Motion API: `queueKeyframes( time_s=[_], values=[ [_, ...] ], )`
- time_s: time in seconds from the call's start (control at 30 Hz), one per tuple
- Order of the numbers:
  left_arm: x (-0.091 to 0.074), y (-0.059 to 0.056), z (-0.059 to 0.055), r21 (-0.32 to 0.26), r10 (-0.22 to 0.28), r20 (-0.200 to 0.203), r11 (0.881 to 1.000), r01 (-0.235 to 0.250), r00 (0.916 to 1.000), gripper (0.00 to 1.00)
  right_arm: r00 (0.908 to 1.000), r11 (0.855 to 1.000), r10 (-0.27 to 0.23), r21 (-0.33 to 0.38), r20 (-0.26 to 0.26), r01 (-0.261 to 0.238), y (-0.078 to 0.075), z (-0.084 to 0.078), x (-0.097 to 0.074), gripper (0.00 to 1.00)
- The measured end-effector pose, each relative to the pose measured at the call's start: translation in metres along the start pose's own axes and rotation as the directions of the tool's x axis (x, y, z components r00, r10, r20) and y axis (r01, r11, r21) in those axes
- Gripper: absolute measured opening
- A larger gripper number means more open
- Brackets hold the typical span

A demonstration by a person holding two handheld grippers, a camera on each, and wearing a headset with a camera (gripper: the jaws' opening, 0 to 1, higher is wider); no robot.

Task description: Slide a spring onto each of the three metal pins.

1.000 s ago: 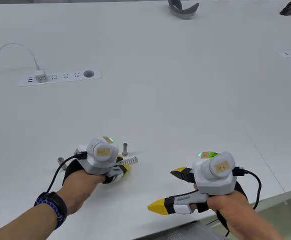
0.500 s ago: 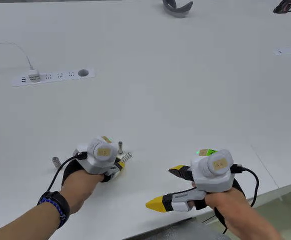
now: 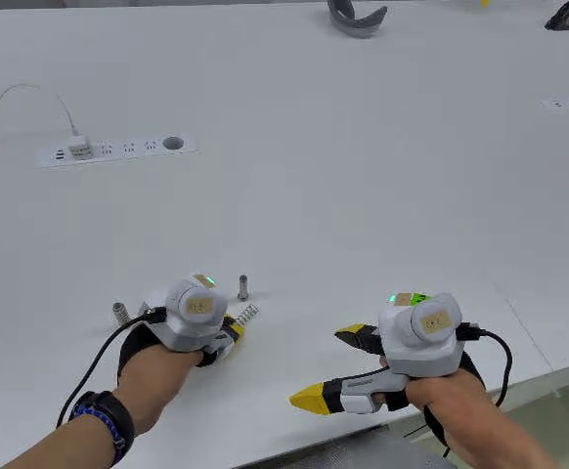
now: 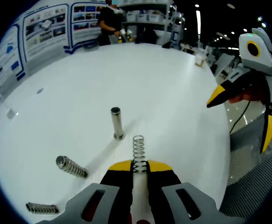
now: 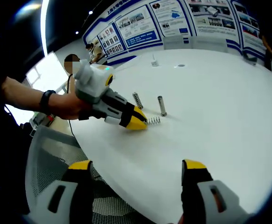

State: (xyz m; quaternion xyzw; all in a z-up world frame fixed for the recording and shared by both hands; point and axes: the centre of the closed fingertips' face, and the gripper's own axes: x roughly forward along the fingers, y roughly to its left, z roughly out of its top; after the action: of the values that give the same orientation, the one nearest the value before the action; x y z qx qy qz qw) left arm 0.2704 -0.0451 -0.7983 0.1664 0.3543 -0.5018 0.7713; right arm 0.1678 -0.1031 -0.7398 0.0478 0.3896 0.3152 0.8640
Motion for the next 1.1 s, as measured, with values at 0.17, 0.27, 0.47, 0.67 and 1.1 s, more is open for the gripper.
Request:
queueKeyframes(
  time_s=[0.17,0.27,0.47,0.67,1.1],
  values=[
    [-0.013,-0.003,-0.009,-0.013,0.005,0.004,1.000,-0.005,1.0000,0.10,0.9999,1.000,0.012,-0.002,-0.001,-0.012,0.002,0.000,0.001,0.79],
    [-0.022,-0.006,-0.015,-0.015,0.004,0.006,1.000,-0.004,1.0000,0.10,0.9998,1.000,0.022,-0.004,0.000,-0.022,0.004,0.001,0.002,0.78],
    [-0.041,-0.003,-0.029,-0.027,0.021,0.008,0.999,-0.021,0.9998,0.10,0.9991,0.999,0.041,-0.006,-0.001,-0.041,0.009,0.001,0.003,0.78],
    [-0.062,0.005,-0.040,-0.052,0.048,0.010,0.998,-0.047,0.9988,0.10,0.9984,0.998,0.056,0.014,0.002,-0.056,0.012,0.001,0.004,0.78],
    [-0.107,0.018,-0.074,-0.124,0.108,0.009,0.987,-0.107,0.9941,0.10,0.9974,0.997,0.072,0.040,-0.008,-0.071,0.020,-0.007,0.011,0.78]
  ],
)
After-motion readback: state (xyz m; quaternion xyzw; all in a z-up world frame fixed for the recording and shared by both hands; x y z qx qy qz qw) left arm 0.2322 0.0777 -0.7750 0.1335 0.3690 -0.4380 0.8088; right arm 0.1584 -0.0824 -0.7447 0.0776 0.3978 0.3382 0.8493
